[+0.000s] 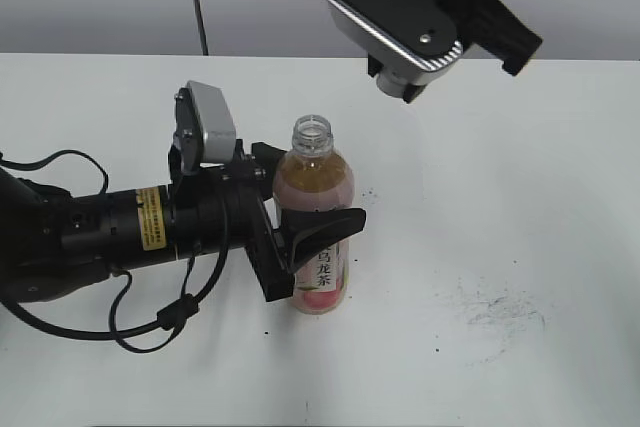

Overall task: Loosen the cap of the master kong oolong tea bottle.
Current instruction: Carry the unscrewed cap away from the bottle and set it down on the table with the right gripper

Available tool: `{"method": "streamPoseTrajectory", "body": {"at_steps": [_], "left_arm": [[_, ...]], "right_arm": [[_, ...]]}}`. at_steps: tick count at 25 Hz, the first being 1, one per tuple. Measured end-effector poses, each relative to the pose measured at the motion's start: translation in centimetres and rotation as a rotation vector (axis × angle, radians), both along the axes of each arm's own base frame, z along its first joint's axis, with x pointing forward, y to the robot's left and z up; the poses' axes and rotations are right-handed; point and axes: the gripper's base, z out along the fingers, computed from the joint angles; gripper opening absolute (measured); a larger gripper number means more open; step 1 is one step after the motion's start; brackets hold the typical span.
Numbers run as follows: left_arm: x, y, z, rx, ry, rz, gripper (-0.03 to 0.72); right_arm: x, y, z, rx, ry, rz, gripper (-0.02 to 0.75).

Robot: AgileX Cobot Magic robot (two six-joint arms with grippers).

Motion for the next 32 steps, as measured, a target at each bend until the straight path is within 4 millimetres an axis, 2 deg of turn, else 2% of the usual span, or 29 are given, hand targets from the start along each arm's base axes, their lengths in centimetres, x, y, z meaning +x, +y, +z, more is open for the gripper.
{"method": "streamPoseTrajectory", "body": {"at_steps": [5, 12, 15, 17, 19, 24, 28, 30, 32], "left_arm": [[0.0, 0.0, 0.0, -0.001, -0.001, 0.0, 0.445], [0.0, 0.0, 0.0, 0.0, -0.002, 0.0, 0.445], [0.0, 0.0, 0.0, 0.0, -0.002, -0.001, 0.445], [0.0, 0.0, 0.0, 0.0, -0.002, -0.001, 0.445], [0.0, 0.0, 0.0, 0.0, -0.002, -0.001, 0.445], [0.0, 0.0, 0.0, 0.0, -0.002, -0.001, 0.445], [0.0, 0.0, 0.0, 0.0, -0.002, -0.001, 0.445], [0.0, 0.0, 0.0, 0.0, -0.002, -0.001, 0.445], [0.0, 0.0, 0.0, 0.0, -0.002, -0.001, 0.445]], "right_arm": [[2.2, -2.7, -4.4, -0.001, 0.163, -0.422, 0.27], [5.1, -5.1, -10.0, 0.004, 0.323, -1.062, 0.27], [5.9, -5.9, -12.5, 0.009, 0.366, -1.364, 0.27], [5.7, -6.6, -14.3, -0.024, 0.397, -1.518, 0.27], [4.8, -7.5, -15.8, -0.077, 0.428, -1.619, 0.27], [2.0, -8.8, -18.9, -0.225, 0.479, -1.748, 0.27], [1.5, -9.1, -20.1, -0.187, 0.46, -1.821, 0.276], [1.7, -9.0, -20.3, -0.151, 0.447, -1.849, 0.322], [1.8, -8.9, -20.3, -0.137, 0.442, -1.876, 0.437]]}}
